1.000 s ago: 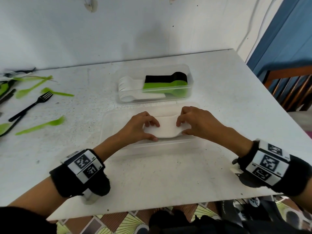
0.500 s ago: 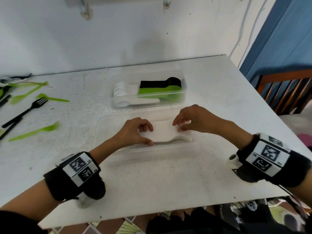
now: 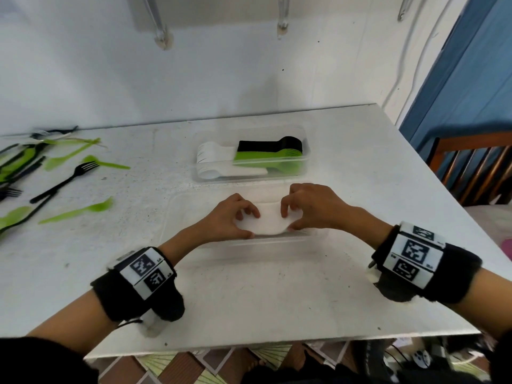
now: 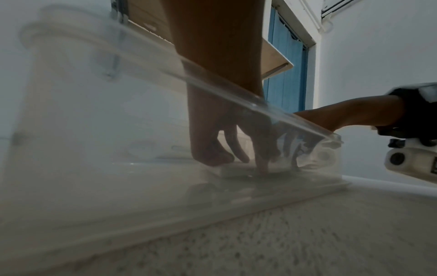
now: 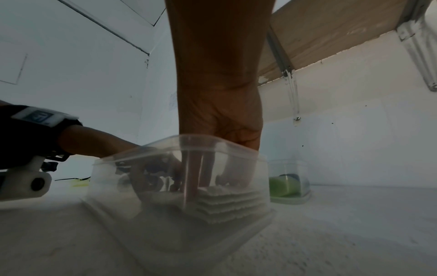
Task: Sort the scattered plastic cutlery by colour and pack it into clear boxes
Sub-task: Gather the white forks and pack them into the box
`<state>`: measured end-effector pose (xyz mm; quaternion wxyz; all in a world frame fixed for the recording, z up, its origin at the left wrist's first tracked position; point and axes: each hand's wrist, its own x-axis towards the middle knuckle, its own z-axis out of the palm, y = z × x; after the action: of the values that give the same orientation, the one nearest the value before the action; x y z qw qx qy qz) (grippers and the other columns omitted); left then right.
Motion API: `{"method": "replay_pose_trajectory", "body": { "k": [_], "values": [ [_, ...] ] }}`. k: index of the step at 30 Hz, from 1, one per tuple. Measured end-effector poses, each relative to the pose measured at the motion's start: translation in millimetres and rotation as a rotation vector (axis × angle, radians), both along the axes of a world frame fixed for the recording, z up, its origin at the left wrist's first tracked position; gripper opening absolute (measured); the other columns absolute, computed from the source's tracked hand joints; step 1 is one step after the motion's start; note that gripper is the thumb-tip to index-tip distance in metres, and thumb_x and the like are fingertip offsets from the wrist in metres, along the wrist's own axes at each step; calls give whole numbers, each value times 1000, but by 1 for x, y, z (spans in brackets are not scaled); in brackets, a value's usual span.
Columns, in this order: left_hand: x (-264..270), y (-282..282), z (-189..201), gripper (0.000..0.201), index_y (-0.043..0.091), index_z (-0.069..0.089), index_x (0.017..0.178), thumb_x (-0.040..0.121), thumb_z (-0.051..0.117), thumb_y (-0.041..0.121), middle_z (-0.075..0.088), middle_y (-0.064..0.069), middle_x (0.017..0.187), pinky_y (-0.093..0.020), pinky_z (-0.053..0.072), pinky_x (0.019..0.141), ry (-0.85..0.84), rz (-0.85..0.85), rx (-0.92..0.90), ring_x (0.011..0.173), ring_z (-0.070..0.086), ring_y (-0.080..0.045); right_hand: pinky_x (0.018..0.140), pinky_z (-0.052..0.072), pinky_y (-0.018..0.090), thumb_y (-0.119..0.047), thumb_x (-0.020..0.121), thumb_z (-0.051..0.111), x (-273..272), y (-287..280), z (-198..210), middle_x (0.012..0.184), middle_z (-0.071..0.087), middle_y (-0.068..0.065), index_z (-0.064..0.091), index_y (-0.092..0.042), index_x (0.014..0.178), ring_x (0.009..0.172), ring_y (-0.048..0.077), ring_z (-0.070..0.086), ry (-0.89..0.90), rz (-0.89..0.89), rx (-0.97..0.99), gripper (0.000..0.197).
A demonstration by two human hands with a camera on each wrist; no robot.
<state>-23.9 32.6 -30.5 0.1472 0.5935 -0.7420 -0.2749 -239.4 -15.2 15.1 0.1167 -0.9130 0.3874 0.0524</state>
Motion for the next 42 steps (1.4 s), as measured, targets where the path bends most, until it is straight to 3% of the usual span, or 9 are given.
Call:
{"method": "replay_pose_trajectory", "body": {
  "k": [10,14,16,20,24,31,42],
  "values": [
    [2,2,4,37,22,64,109,75,77,24,48,1,108,-3,39,73,38,35,50,83,50,-1,76,35,26,-34,85,64,10,1,1,116,47,4,56,-22,117,111,19,44,90,13,41,35],
    [9,12,14,21,19,64,103,83,69,15,58,-4,109,-3,43,72,184,216,-65,88,59,-11,76,37,25,-32,89,58,35,8,11,113,51,3,58,-21,117,109,18,48,-97,32,-19,30],
    [21,24,21,17,21,62,98,84,67,11,62,-2,105,-5,45,71,281,335,-165,85,61,-9,77,40,26,-29,89,59,56,15,16,106,53,2,60,-20,114,103,18,51,-266,52,-18,27],
    [66,62,38,17,12,64,99,85,64,4,60,4,96,-6,45,70,349,480,-294,75,59,5,74,40,23,-21,85,63,113,32,25,94,53,-2,62,-17,109,86,13,53,-504,123,53,24],
    [131,111,48,19,9,64,102,84,63,3,61,2,95,-4,42,70,313,620,-335,72,58,12,71,37,20,-16,84,65,182,58,27,93,56,0,63,-13,109,83,12,53,-612,230,89,25],
    [245,213,58,25,5,63,108,83,64,0,61,-5,103,0,38,76,209,819,-388,88,57,-11,70,32,15,-14,85,64,323,123,17,107,60,8,59,-11,120,86,11,50,-649,389,178,35],
    [399,321,49,28,4,61,113,85,62,3,61,-15,114,0,37,75,92,1016,-394,96,56,-15,69,32,16,-7,83,65,513,205,-2,107,60,17,60,-6,119,88,22,55,-704,479,291,36]
  ]
}}
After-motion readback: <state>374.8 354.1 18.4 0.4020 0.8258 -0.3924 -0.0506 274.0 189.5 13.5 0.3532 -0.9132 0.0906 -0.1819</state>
